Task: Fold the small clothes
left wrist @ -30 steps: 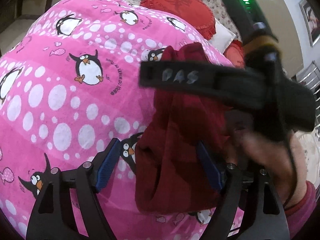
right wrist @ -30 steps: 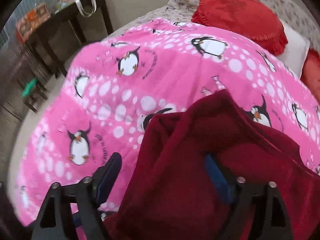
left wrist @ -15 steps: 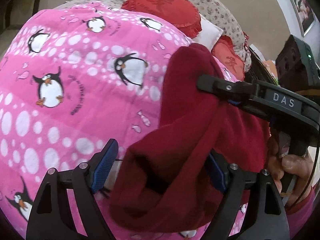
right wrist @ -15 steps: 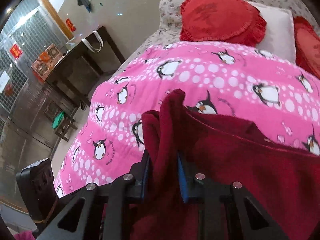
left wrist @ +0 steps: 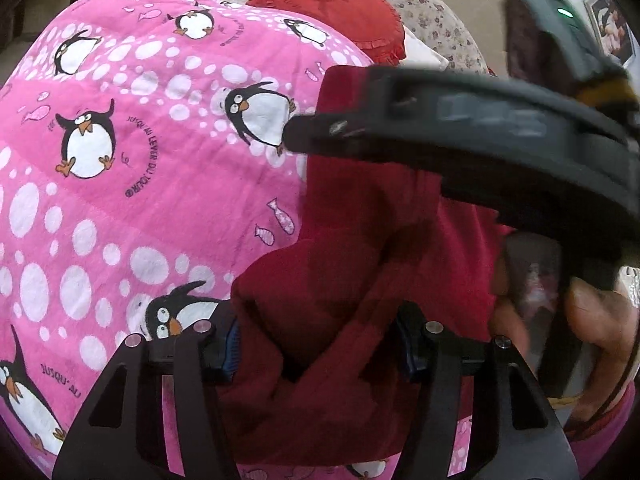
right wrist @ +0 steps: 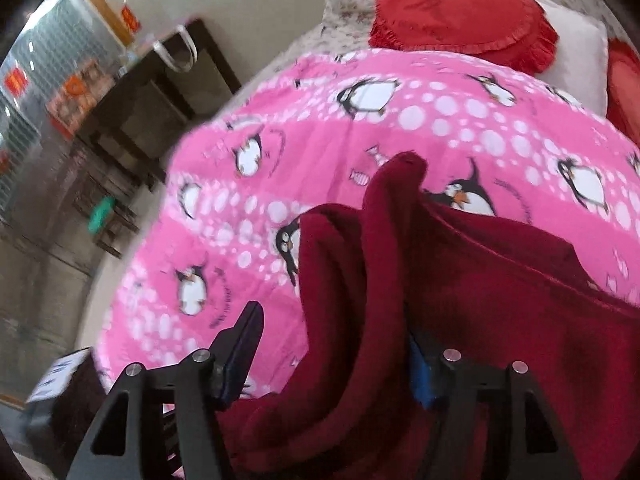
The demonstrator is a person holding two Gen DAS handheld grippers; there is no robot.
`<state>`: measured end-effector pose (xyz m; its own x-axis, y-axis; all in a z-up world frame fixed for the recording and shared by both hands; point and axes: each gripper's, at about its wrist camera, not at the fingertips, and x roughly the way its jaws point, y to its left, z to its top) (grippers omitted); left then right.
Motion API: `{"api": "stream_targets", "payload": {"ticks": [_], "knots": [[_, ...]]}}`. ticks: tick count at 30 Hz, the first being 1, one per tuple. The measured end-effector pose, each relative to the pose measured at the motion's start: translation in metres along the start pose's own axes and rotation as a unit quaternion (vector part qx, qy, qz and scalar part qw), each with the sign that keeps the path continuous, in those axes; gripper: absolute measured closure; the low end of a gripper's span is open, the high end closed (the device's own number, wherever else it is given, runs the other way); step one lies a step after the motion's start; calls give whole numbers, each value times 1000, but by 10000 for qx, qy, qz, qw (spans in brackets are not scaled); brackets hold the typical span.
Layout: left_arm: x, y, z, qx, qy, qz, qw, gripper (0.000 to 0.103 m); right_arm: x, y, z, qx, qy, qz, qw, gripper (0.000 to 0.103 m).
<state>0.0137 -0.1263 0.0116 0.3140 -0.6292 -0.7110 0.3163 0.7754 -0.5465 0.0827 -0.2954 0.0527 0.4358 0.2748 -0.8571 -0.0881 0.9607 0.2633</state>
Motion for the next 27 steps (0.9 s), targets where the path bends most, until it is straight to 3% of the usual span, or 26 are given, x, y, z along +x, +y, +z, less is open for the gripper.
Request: {"api": "stream_targets", "payload": {"ticks": [2,5,6,7,9,10,12,15,22,27], "knots": [[-1,1,-1,-40,8,22,10000,45,9,-1,2,25,50,-243,9997,41],[-6,3,-5,-45,23,71,10000,45,6,-17,0,387,-72,69,9992,41],[-8,2,-6,-37,40,94,9999,45,1,-23,-1,499,-127,193,9985,47],[-9,0,-6,-15,52,104,9999,46,-3,-28,-2,532,-181,279,9980,60],[-14,-11,-6,138,43,161,9998,56,-12,-32,-5,377,-230,455,9980,77],[-17,-18,-6,254,13,208,9995,57,-16,-32,-7,316,-285,490,9979,79],[-26,-34,-8,473,-56,257,9985,66,-32,-31,-12,128,-497,473,9976,81],[-38,-60,-11,739,-124,195,9970,70,-61,-37,-19,30,-786,549,9954,82],[-49,-138,-27,1359,-58,-234,9904,73,-139,-92,-43,480,-1362,796,9863,83],[-25,-196,-48,1840,182,-472,9816,73,-185,-142,-72,749,-1674,537,9816,85]]}}
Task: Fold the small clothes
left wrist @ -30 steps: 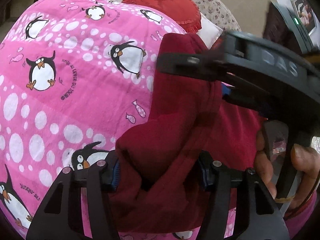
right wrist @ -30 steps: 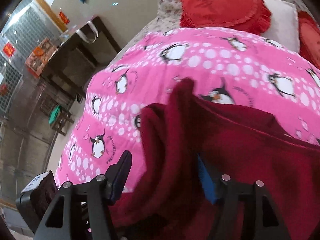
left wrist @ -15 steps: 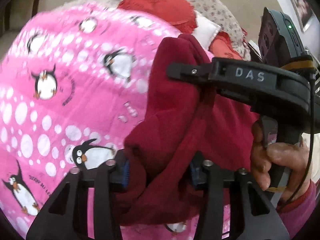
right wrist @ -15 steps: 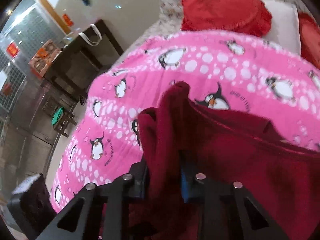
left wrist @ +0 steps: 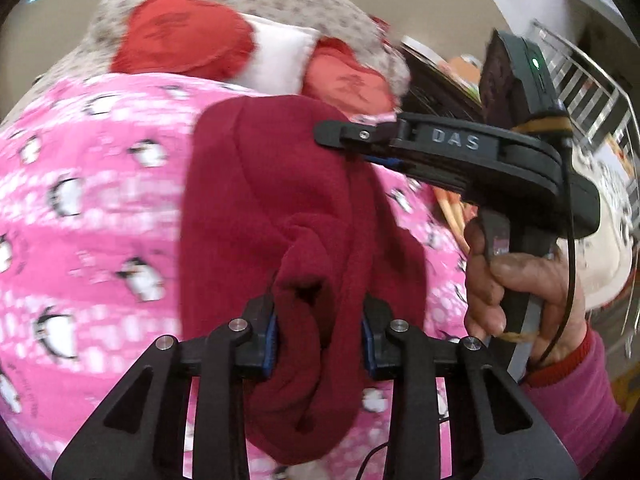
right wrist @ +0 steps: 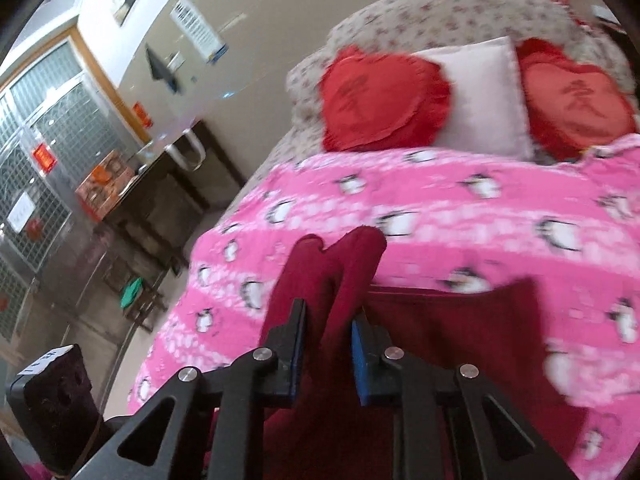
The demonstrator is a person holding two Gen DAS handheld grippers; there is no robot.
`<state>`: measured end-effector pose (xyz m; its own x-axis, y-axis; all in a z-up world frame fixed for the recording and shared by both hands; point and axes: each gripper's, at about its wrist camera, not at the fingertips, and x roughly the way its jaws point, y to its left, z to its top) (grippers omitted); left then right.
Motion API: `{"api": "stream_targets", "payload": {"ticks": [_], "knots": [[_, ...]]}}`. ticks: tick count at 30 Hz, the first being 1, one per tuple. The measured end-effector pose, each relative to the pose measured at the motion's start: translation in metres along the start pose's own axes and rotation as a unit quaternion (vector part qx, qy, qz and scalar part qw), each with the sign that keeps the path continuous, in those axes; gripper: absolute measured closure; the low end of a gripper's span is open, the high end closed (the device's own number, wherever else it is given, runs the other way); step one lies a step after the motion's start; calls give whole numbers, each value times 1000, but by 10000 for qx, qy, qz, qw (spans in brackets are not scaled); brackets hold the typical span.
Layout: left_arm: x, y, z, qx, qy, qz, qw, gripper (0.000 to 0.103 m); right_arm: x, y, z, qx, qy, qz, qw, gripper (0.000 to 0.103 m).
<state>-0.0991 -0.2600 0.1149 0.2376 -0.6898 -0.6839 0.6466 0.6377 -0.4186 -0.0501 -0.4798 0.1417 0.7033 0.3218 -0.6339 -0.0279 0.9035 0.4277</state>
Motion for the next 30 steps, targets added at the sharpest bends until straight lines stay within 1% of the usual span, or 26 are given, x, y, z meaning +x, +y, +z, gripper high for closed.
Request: {"api": "stream_targets", "payload": {"ticks": [2,3,5,6,7,8,9,10,11,13,14,15,16,17,18,19,20,22,25,26,28,29,30], "knots": [[18,-17,1,82,119,-53,9999,73,-16,-18,-6,32,-50,-210,9998,86],[28,-25,-1,92,196,-98,9997,73,-24,-30,-11,49,-72,-387,9992,86],[45,-36,-4,57,327,-126,9994,73,-32,-47,-18,113,-69,-638,9979,87],[52,-39,-6,33,389,-144,9991,73,-36,-57,-21,166,-80,-776,9968,89],[63,-43,-10,-2,486,-228,9986,73,-37,-67,-24,188,-124,-1036,9944,100],[72,-46,-9,-30,545,-290,9981,73,-39,-75,-28,178,-181,-1308,9911,100],[78,-48,-12,-29,557,-276,9981,73,-39,-85,-32,211,-211,-1541,9876,100],[81,-52,-14,16,543,-247,9982,73,-36,-98,-35,417,-188,-1505,9875,100],[82,-55,-15,103,520,-193,9984,73,-34,-109,-39,710,-119,-1285,9891,100],[75,-59,-16,185,519,-174,9983,71,-34,-117,-44,956,-136,-1043,9898,100],[69,-56,-16,188,565,-256,9979,67,-41,-116,-49,1032,-240,-890,9904,100],[62,-55,-16,195,619,-422,9970,59,-46,-115,-51,1118,-318,-732,9905,97],[50,-53,-18,203,626,-669,9956,49,-51,-114,-53,1217,-361,-583,9902,88],[44,-50,-19,217,608,-778,9949,46,-56,-111,-58,1325,-395,-401,9896,80],[34,-48,-21,256,595,-833,9944,45,-60,-108,-61,1412,-416,-212,9889,55],[24,-44,-25,337,589,-806,9944,45,-61,-102,-64,1467,-409,-38,9883,43],[19,-42,-27,386,578,-735,9949,45,-61,-97,-67,1473,-378,64,9883,43],[8,-36,-30,462,458,-493,9967,45,-53,-82,-71,1356,-145,206,9904,43],[-7,-21,-33,515,176,-91,9985,45,-38,-72,-80,1364,156,217,9903,43],[-7,-16,-35,483,179,-19,9987,45,-32,-72,-83,1389,257,79,9899,43],[4,-7,-36,395,288,164,9987,45,-22,-76,-85,1487,312,-162,9883,43],[9,-3,-39,369,355,229,9984,45,-18,-78,-86,1571,324,-152,9869,43],[14,-1,-41,350,421,269,9981,45,-12,-80,-87,1695,317,-39,9850,43]]}}
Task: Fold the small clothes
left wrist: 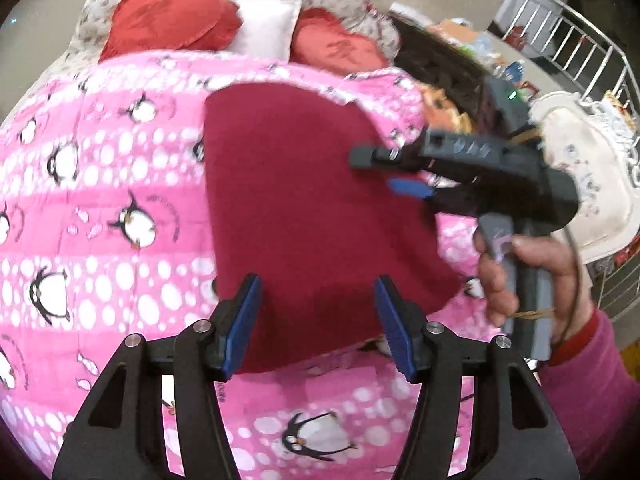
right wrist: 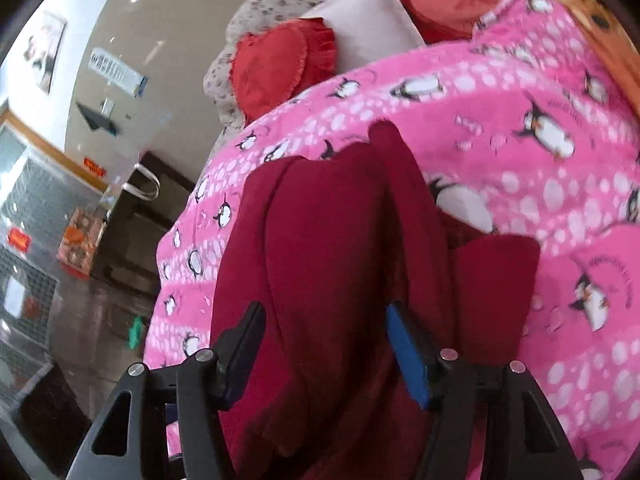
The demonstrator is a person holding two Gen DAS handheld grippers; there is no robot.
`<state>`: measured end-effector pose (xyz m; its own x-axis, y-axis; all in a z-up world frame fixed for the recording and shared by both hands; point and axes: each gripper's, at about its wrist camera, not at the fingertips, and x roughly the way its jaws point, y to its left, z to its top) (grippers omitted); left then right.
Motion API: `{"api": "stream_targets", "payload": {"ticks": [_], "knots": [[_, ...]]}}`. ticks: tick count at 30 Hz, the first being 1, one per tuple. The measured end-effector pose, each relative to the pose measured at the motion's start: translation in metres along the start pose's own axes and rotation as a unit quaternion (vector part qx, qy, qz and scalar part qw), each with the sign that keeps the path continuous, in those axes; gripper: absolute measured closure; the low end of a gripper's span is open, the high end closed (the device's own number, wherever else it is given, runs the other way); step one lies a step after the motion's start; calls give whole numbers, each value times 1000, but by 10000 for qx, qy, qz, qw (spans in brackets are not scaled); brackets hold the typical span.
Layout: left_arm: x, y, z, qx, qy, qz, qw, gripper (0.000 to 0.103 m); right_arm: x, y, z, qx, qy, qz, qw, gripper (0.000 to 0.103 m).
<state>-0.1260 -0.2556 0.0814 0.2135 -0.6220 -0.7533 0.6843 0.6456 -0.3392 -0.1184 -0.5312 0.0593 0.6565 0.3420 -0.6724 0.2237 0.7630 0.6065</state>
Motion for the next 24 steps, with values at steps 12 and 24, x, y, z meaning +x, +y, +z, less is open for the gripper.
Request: {"api": "stream_targets", "payload": {"ticks": [12,24], "knots": [[10,3,2,-43,-55,96,9999,45,-10,1,-6,-164,47,-158,9997,43],[8,0,19,-197,-171,114,9996,43,-20,20,-4,-995,-624,-349,9925,86]]}}
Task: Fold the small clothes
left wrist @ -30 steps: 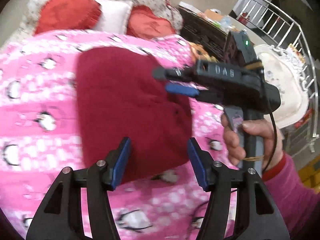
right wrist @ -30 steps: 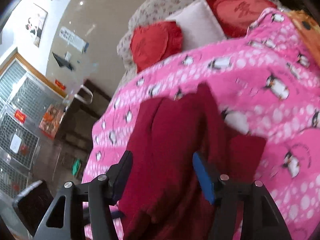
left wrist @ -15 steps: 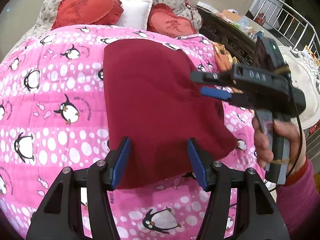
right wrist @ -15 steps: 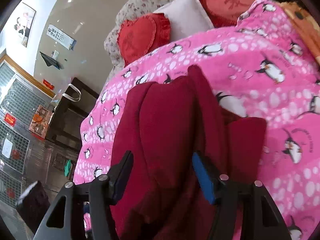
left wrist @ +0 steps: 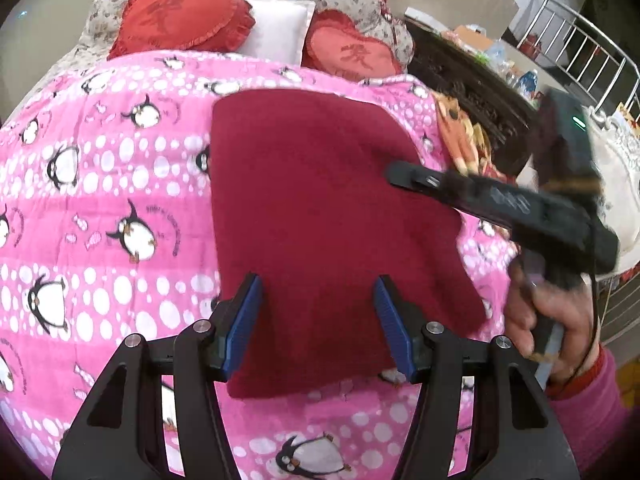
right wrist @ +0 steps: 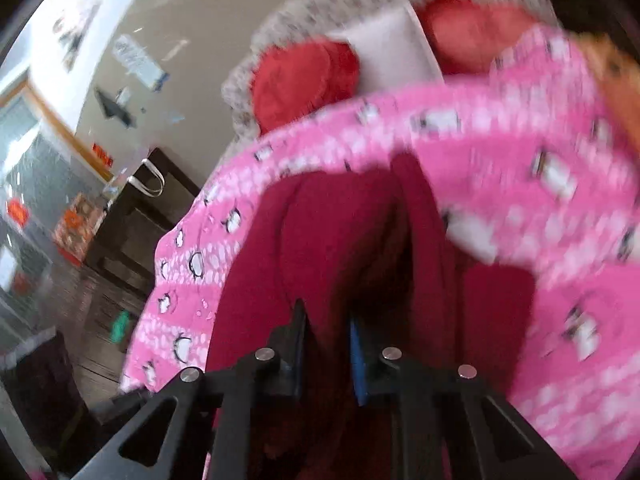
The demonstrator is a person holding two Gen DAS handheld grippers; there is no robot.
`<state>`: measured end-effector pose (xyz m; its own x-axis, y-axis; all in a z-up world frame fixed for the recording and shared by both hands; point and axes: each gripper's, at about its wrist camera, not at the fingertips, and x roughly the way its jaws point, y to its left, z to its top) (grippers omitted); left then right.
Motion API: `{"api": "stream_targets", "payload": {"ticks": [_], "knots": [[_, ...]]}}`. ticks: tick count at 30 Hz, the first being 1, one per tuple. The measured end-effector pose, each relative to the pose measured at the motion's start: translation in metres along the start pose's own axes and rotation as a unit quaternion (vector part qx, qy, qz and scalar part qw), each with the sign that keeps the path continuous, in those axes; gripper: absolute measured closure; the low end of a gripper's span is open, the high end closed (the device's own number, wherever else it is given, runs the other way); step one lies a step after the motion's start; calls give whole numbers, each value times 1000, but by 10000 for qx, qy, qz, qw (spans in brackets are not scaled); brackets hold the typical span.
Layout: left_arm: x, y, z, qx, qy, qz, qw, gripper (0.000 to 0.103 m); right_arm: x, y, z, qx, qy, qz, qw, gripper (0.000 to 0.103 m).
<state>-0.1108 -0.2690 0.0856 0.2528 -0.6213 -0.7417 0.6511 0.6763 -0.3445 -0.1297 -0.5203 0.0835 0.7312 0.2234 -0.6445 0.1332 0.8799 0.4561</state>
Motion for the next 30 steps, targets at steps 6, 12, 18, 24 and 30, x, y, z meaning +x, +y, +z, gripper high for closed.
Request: {"api": "stream_targets", "payload": {"ticks": [6,12,18,24,30], "knots": [[34,0,4,-22,221,212,9995,41,-7,-18,-10,-242,-30,-850,9961,87],[48,4,2,-89,246,416,9988,35,-12,-31,-14,52,100,-772,9970,76],[49,5,2,-97,222,442,9987,34,-31,18,-3,-487,-160,-474,9976,74],[52,4,3,-44,198,484,9986,33,26,1,9,-318,361,-866,9951,76],[55,6,6,-71,235,495,9985,31,23,-6,4,-242,461,-781,9956,75]]}}
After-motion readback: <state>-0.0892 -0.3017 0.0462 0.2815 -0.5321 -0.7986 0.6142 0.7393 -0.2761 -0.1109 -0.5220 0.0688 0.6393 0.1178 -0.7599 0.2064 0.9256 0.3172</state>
